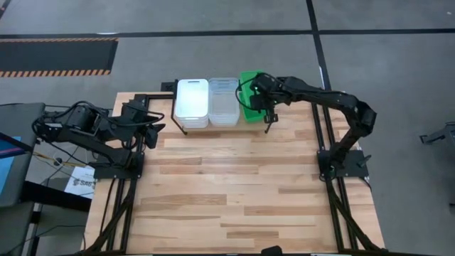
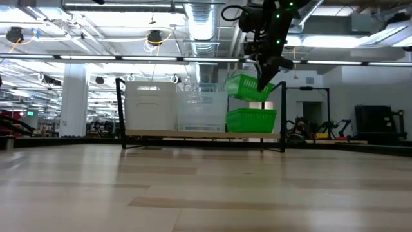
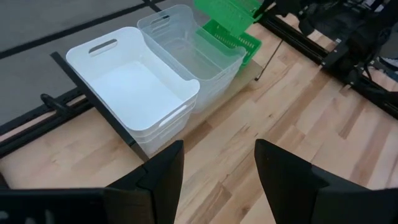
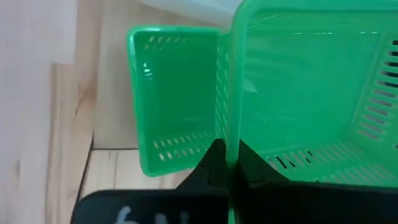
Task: Stack baskets on shelf by color
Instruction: Stack the green bin on top of the green bins on the shelf
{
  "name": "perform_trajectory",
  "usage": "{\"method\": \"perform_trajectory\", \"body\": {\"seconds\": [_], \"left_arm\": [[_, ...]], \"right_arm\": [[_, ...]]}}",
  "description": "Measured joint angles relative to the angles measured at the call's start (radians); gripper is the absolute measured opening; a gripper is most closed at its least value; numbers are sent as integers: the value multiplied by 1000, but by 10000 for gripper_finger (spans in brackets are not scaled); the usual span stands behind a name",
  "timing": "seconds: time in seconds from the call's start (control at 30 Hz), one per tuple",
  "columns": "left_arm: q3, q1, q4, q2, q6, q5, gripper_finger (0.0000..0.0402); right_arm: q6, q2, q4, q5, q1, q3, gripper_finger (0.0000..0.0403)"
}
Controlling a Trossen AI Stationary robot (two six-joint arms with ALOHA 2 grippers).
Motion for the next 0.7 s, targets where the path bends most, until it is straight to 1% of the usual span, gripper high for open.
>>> {"method": "perform_trajectory", "body": {"seconds": [0.27, 0.47, 0.7], "left_arm": [[0, 0, -1, 1, -5, 0, 185], [0, 0, -12, 0, -34, 2, 185], [0, 0, -17, 0, -44, 4, 185]], "right_arm": [[18, 30, -8, -17, -2, 3, 3], [34, 84, -35, -39, 5, -4, 3], [34, 99, -46, -51, -1, -2, 3]]}}
